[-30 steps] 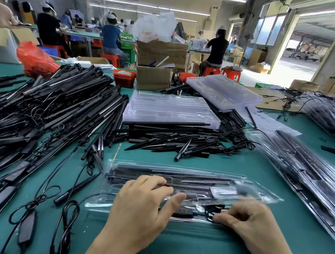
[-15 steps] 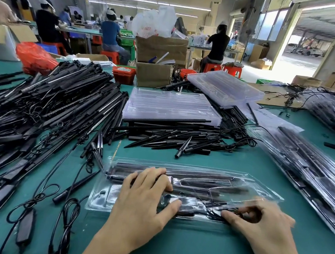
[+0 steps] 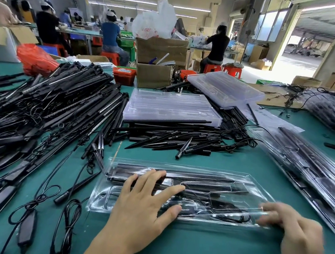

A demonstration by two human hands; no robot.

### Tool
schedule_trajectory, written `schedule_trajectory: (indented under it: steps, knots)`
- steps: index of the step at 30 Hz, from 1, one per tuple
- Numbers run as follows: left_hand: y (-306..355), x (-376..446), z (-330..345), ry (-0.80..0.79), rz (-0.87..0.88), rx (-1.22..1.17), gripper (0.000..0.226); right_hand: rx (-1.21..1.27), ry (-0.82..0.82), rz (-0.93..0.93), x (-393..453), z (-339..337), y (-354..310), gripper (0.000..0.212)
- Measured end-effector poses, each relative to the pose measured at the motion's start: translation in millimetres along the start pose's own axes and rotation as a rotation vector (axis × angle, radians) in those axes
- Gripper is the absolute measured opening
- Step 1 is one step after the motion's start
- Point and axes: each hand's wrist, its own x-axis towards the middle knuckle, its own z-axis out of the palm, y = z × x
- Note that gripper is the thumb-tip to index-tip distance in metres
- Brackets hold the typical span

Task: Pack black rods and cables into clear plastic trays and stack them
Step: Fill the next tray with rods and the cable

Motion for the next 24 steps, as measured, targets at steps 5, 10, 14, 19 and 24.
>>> schedule_trajectory:
  steps: [5, 10, 14, 19, 24]
  knots:
    - [-1, -1, 3, 0.000, 0.006, 0.022, 0.056, -0.310, 0.087, 0.159, 5, 1, 4, 0.033]
    - [0, 0, 2, -0.009, 0.006, -0.015, 0.057, -0.531, -0.130, 0.246, 14, 9, -7, 0.024]
    - [0, 2, 1, -0.024, 0.010, -0.002, 0.060, -0.606, -0.222, 0.324, 25, 9, -12, 0.041]
    - [1, 3, 1, -0.028, -0.005, -0.058, 0.061, -0.715, -0.319, 0.347, 34, 9, -12, 0.056]
    - [4, 4, -3, -0.048, 0.004, -0.050, 0.079, -0.558, -0.309, 0.347, 43, 5, -4, 0.052]
